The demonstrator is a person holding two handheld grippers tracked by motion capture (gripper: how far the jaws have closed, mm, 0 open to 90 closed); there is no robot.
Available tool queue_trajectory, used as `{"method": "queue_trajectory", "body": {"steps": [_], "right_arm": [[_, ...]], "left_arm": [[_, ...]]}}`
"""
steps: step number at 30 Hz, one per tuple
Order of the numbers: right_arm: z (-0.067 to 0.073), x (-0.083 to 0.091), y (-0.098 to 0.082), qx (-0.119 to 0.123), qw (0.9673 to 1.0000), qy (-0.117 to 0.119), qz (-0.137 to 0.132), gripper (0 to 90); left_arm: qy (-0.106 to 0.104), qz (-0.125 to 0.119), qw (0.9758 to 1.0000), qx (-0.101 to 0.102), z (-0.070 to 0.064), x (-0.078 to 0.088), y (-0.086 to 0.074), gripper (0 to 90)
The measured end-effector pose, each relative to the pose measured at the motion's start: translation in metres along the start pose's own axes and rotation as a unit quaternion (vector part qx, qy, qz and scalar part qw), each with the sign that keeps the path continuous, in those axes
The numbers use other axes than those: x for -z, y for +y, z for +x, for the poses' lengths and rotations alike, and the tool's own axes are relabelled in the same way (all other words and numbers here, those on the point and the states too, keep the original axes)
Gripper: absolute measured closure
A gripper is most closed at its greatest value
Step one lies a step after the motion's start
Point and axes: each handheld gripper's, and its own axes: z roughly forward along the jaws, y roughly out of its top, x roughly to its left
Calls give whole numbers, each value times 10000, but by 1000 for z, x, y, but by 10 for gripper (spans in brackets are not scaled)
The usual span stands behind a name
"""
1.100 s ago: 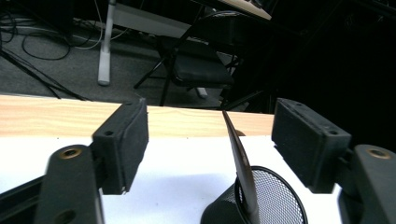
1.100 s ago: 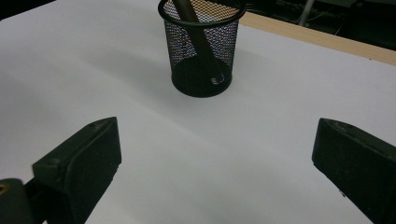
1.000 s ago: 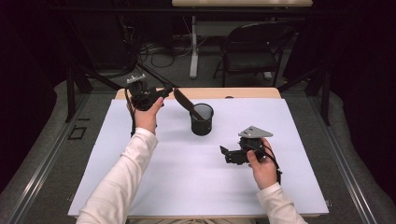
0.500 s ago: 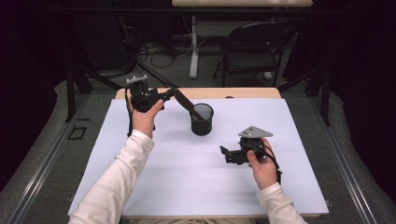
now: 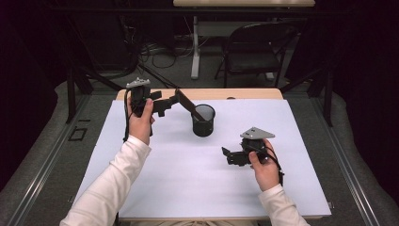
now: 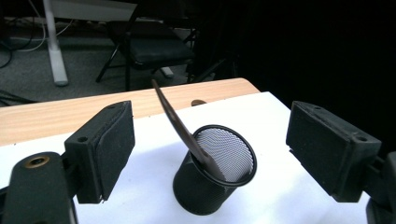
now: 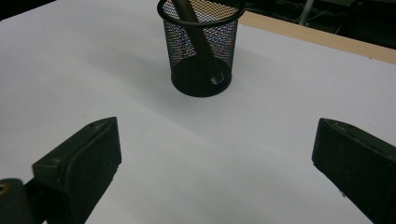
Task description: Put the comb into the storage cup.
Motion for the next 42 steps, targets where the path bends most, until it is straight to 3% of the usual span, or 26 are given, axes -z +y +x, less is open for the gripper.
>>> {"method": "queue_trajectory", "body": {"steps": [8,20,33,38,42], "right_arm": [[0,1,0,5,10000,4,7,12],[0,1,0,11,10000,-4,12,11],[0,0,0,17,10000,-19,4,12],[0,1,0,15,10000,-17,2,12],[1,0,0,15,10000,-15,12,11]], "left_arm": [[-252,168,9989,-347,-11,6,-3,156],[-508,246,9969,-543,-19,22,-14,156],[-836,253,9932,-764,-32,52,-34,156],[-838,301,9919,-907,-34,65,-44,156],[-848,286,9921,-884,-33,73,-53,156]]}}
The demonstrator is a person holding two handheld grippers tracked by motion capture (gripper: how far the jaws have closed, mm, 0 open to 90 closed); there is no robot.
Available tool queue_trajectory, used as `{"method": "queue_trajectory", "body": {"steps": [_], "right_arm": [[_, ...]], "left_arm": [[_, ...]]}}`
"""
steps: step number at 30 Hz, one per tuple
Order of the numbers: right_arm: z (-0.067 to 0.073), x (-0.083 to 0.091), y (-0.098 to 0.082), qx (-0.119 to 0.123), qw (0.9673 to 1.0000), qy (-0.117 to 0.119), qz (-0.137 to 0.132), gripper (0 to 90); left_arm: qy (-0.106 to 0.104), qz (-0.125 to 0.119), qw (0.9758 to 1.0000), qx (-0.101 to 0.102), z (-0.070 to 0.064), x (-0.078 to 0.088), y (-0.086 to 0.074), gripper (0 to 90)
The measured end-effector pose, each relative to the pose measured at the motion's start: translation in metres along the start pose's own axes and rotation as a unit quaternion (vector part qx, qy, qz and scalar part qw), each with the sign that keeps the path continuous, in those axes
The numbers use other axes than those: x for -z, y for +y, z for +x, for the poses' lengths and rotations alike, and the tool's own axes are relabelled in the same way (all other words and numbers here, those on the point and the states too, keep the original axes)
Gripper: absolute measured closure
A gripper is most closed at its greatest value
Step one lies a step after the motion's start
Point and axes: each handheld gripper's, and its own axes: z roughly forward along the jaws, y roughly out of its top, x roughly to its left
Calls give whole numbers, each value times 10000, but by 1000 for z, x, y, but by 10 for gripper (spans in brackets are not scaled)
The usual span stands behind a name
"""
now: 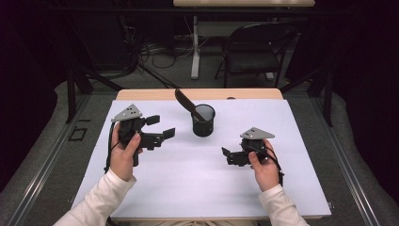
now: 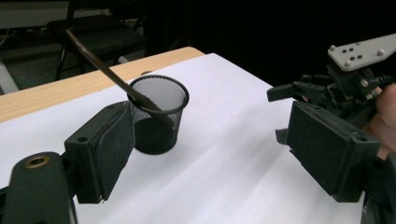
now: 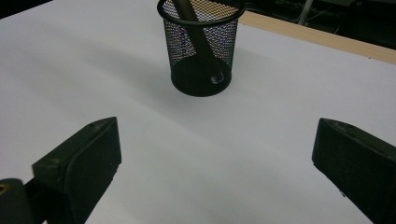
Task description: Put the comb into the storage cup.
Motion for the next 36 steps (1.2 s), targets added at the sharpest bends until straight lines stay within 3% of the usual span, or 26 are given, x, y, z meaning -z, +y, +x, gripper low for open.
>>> {"method": "queue_trajectory", "body": {"steps": [11,21,36], "right_arm": [[1,-1,0,25,10000,-8,23,11],[2,-1,0,3,10000,3,20,11],[1,0,0,1,10000,-6,12,12]], "left_arm": [[11,-77,9998,205,2,22,-33,156],[199,-20,9990,395,5,26,-64,156],[346,-128,9990,267,9,30,-99,158]]}}
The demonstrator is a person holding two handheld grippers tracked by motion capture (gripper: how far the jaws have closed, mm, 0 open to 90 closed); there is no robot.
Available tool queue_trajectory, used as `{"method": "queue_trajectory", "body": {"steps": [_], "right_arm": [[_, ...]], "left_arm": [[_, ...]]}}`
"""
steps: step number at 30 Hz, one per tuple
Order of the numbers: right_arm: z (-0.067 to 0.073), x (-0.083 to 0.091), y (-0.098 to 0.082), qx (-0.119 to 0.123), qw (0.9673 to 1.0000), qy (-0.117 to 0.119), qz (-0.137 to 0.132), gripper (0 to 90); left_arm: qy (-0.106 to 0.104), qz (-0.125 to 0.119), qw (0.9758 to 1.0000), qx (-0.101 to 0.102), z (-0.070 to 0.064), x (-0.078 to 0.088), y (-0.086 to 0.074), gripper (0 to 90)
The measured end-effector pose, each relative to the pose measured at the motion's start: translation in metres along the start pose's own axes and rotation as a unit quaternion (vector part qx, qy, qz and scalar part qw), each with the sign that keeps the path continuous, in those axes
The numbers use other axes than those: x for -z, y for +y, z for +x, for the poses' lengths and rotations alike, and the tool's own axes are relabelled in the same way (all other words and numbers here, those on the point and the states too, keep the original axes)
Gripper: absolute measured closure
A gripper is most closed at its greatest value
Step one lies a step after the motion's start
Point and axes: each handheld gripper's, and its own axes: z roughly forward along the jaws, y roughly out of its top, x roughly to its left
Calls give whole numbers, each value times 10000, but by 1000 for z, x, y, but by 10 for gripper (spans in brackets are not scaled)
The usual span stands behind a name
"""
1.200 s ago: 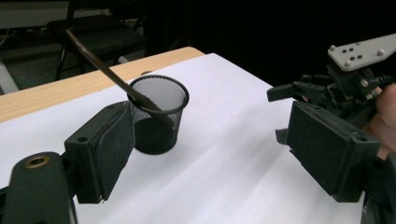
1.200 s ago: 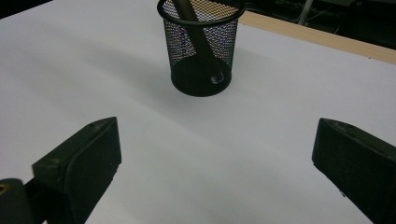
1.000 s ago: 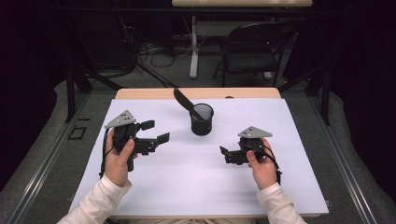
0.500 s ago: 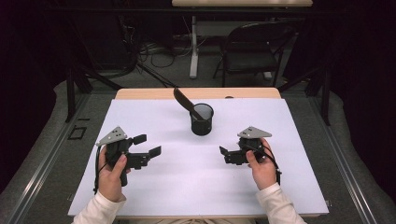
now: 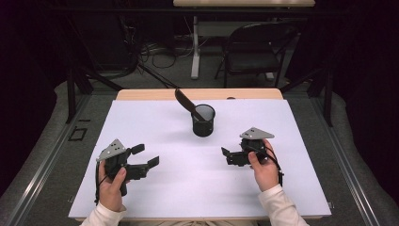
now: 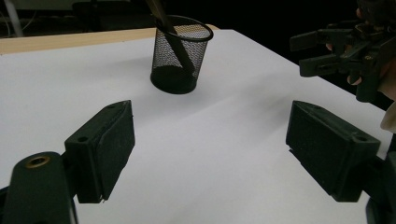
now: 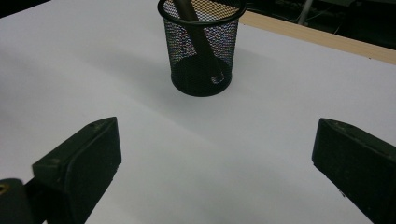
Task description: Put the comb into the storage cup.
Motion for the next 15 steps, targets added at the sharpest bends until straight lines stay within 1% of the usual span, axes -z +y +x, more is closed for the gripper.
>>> {"method": "queue_trajectory", "body": {"steps": [2,5,8,12,15], "right_arm": [[0,0,0,8,10000,1,1,11],[0,0,0,10,10000,-2,-8,12],[0,0,0,11,10000,2,-1,12],[0,0,0,15,10000,2,6,11],[0,0,0,11,10000,2,12,12]], "left_arm": [[0,0,10000,3,1,0,-3,158],[49,38,10000,-74,2,1,-9,158],[24,69,10000,-61,3,2,-14,158],[49,89,9999,-65,6,3,-20,158],[130,90,9998,-120,8,5,-22,158]]}}
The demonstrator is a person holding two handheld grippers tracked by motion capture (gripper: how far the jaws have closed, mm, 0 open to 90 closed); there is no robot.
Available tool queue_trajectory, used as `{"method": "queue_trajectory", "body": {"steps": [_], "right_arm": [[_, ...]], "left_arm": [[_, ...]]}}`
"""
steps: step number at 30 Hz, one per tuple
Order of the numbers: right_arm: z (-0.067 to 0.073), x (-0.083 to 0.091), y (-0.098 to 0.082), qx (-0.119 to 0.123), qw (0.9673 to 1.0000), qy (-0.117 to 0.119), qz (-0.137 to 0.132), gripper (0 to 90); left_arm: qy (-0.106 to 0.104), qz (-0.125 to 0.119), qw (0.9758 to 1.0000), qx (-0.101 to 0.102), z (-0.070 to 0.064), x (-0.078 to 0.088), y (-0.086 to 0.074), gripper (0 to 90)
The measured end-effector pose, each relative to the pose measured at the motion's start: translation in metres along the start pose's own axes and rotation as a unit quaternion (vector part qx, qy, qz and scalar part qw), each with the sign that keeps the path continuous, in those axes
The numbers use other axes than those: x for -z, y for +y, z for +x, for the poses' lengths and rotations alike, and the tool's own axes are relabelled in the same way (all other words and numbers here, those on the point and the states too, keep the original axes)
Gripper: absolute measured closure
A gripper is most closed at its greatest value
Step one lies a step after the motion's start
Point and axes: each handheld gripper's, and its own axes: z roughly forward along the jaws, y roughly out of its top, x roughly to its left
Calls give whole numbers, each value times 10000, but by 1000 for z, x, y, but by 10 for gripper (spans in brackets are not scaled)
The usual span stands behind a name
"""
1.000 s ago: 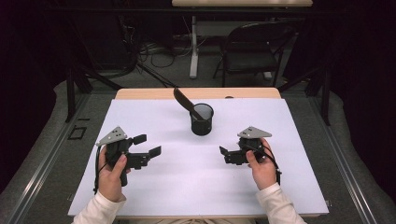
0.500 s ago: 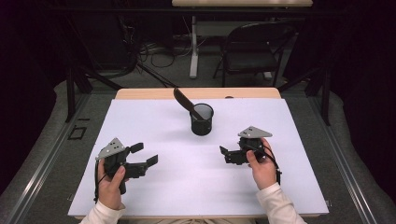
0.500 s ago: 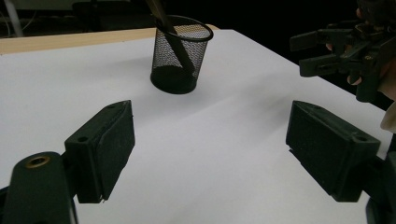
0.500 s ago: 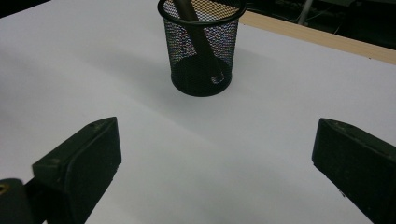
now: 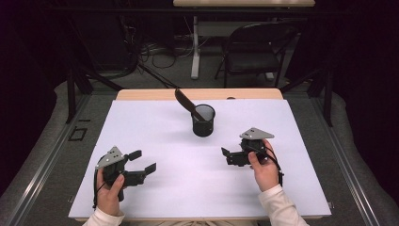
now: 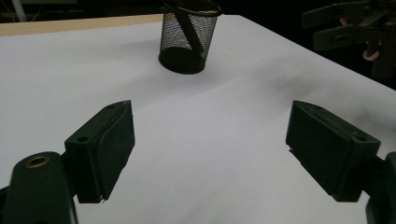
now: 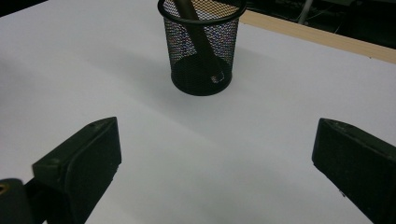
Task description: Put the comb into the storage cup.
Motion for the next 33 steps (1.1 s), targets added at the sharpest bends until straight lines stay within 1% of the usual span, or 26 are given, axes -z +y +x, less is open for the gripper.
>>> {"method": "queue_trajectory", "body": {"steps": [3,7,18,22,27,33], "right_arm": [[0,0,0,-2,10000,-4,-12,11],[0,-1,-1,15,10000,-1,7,11],[1,-2,-2,14,10000,-6,28,11],[1,-2,-2,-1,10000,-11,46,12],[1,-2,-2,0,10000,-10,28,12],[0,-2,-2,4,10000,-20,32,11]], "left_arm": [[46,-44,10000,-16,4,2,-2,158],[83,-76,9999,27,8,2,-5,158],[170,-29,9998,132,22,-3,-14,158],[204,-3,9997,145,25,-3,-16,158],[223,-14,9997,108,27,-3,-17,158],[263,-31,9995,175,30,-3,-17,158]]}}
